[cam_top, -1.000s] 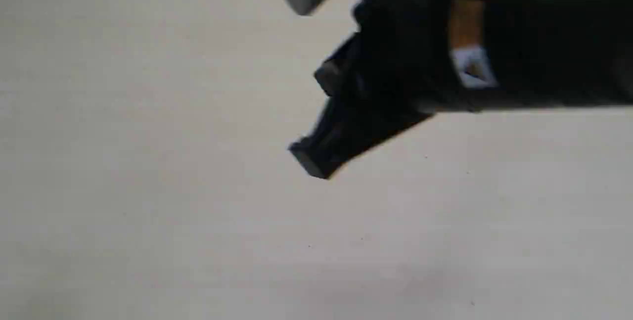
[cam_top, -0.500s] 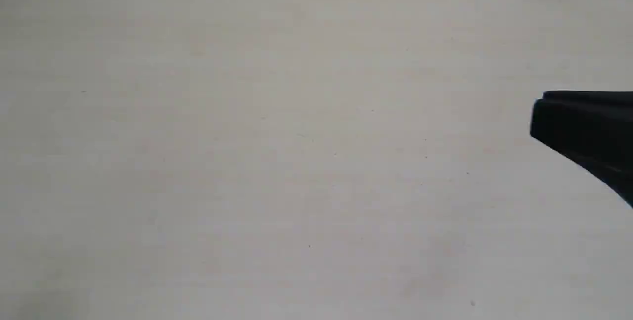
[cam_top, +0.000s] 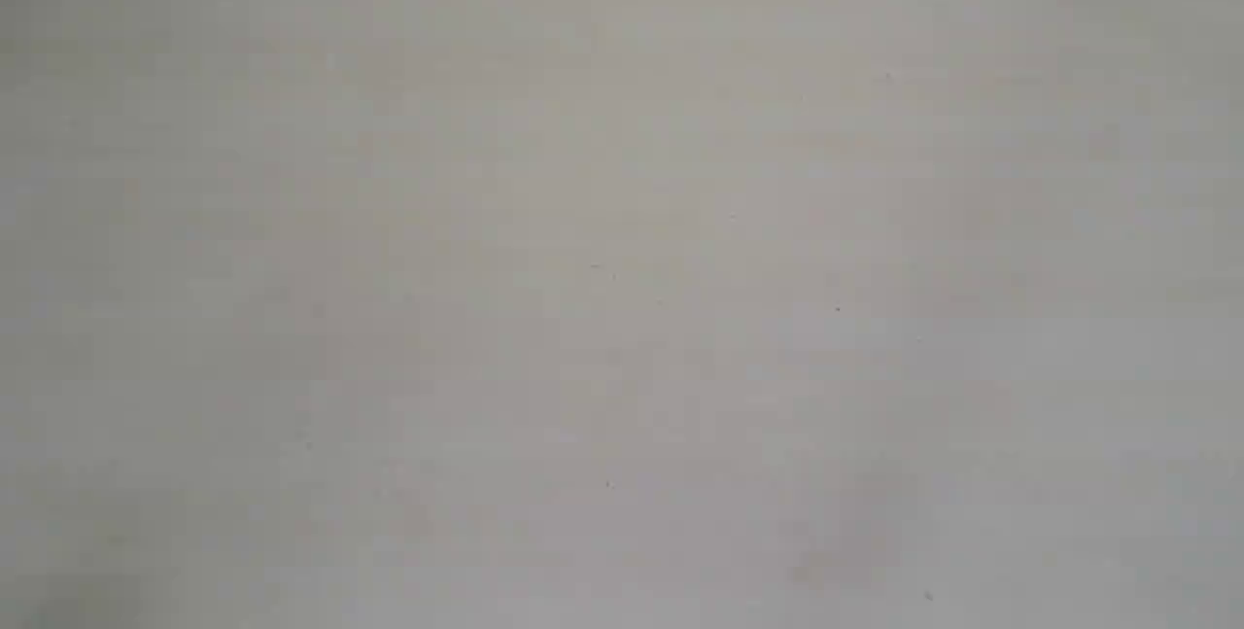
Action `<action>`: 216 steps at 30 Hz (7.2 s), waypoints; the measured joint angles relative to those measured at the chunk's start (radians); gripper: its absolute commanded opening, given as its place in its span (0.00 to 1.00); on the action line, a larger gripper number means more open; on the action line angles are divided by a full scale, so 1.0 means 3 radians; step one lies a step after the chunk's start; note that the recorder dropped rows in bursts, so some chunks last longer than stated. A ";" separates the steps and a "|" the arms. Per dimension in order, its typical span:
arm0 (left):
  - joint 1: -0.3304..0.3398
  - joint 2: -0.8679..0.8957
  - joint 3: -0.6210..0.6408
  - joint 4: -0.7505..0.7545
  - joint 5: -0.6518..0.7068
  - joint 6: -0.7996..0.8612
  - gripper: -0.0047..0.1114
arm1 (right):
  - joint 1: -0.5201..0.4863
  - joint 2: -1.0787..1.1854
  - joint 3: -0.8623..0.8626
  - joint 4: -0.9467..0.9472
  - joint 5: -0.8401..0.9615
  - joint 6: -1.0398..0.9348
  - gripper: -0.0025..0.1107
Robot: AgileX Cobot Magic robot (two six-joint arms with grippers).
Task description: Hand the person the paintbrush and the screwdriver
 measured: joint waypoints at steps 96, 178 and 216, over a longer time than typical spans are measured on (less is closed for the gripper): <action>0.0000 0.0000 0.0000 0.0000 0.0000 0.0000 0.04 | -0.3666 -0.0652 0.1790 0.1499 -0.0812 -0.2191 0.06; 0.0000 0.0000 0.0000 0.0000 0.0000 0.0000 0.04 | -0.3598 -0.0652 0.1790 0.1572 -0.0714 -0.2004 0.06; 0.0000 0.0000 0.0000 0.0000 0.0000 0.0000 0.04 | -0.3598 -0.0652 0.1790 0.1572 -0.0708 -0.2004 0.06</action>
